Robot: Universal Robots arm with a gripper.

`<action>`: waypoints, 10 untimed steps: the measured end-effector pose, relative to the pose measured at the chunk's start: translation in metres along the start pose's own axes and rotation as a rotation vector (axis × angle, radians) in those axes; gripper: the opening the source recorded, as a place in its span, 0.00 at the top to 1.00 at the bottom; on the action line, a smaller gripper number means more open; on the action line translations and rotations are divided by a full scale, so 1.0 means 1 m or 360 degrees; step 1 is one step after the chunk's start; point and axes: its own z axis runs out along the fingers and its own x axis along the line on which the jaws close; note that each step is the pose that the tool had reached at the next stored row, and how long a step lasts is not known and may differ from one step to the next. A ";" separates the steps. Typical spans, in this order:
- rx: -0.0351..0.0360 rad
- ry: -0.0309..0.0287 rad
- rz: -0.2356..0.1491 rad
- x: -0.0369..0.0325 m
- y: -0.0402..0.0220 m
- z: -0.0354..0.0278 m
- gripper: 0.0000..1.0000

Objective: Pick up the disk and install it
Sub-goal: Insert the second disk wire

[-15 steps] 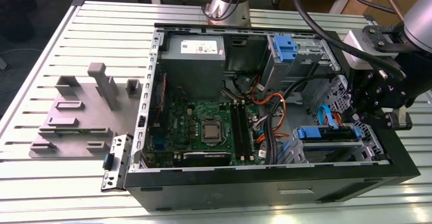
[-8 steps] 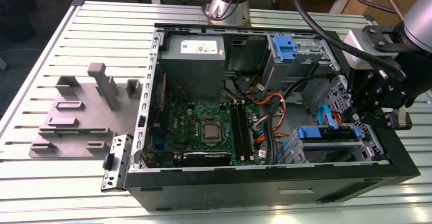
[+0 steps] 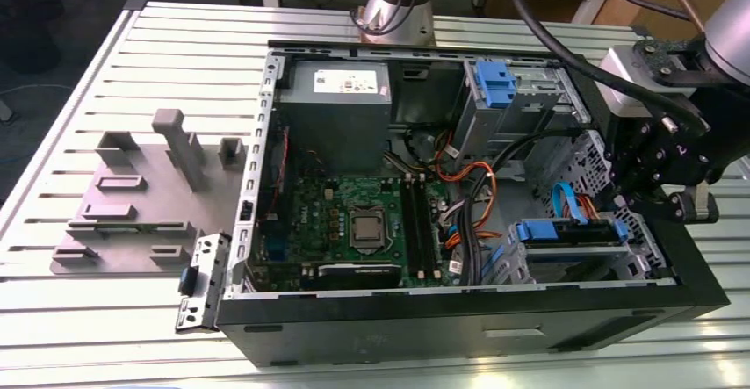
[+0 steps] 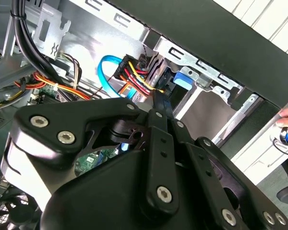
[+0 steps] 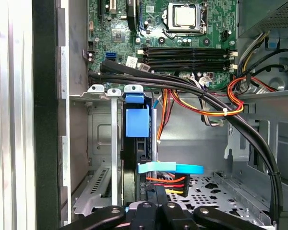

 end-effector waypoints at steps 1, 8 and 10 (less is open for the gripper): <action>0.0000 0.00002 0.0000 -0.0001 0.0000 -0.0011 0.89; 0.0000 0.00000 0.0000 -0.0002 -0.0001 -0.0032 0.89; 0.0000 -0.00001 0.0000 -0.0001 -0.0001 -0.0032 0.89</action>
